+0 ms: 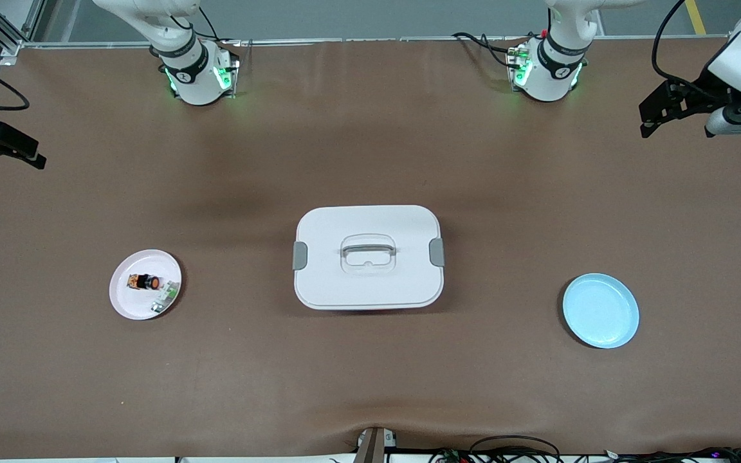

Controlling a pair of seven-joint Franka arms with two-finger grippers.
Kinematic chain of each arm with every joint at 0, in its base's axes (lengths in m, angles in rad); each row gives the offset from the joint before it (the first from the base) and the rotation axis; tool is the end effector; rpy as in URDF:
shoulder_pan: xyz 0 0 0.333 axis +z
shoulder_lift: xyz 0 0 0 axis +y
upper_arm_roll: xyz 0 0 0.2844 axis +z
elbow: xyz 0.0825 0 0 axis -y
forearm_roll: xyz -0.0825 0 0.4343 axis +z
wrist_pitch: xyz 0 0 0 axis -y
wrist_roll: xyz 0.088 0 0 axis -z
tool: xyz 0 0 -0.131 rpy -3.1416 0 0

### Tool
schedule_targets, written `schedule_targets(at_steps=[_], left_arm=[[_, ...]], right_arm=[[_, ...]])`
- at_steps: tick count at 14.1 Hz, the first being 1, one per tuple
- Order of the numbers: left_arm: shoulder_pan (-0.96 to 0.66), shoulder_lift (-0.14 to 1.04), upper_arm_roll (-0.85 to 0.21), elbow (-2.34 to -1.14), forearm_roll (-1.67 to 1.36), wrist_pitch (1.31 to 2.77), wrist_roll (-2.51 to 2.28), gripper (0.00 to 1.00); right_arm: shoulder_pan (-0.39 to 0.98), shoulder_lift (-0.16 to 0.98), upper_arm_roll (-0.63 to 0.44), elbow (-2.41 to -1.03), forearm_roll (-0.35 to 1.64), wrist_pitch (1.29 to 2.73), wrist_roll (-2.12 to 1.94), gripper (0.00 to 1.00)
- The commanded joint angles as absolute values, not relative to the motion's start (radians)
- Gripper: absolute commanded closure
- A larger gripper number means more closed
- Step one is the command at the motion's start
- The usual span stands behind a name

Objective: Transfer orange switch to right arm and place

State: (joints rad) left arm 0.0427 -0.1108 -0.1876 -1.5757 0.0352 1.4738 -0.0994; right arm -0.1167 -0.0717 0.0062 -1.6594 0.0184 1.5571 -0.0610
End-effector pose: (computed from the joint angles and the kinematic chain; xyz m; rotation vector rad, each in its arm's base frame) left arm 0.5574 -0.0818 0.6215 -3.0865 0.0632 -0.0212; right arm 0.5782 -0.0616 0.5641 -3.1198 0.0773 0.0452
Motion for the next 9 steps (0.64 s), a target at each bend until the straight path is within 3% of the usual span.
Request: schedule_targets(at_steps=[1, 9], left_arm=[[0.061, -0.127, -0.186, -1.569, 0.051, 1.485, -0.083, 0.0], [0.06, -0.1, -0.186, -1.546, 0.051, 1.471, -0.081, 0.0]], right_arm=[[-0.127, -0.06, 0.012, -1.628, 0.018, 1.539, -0.055, 0.0], [-0.129, -0.058, 0.011, -1.614, 0.017, 1.539, -0.054, 0.0]])
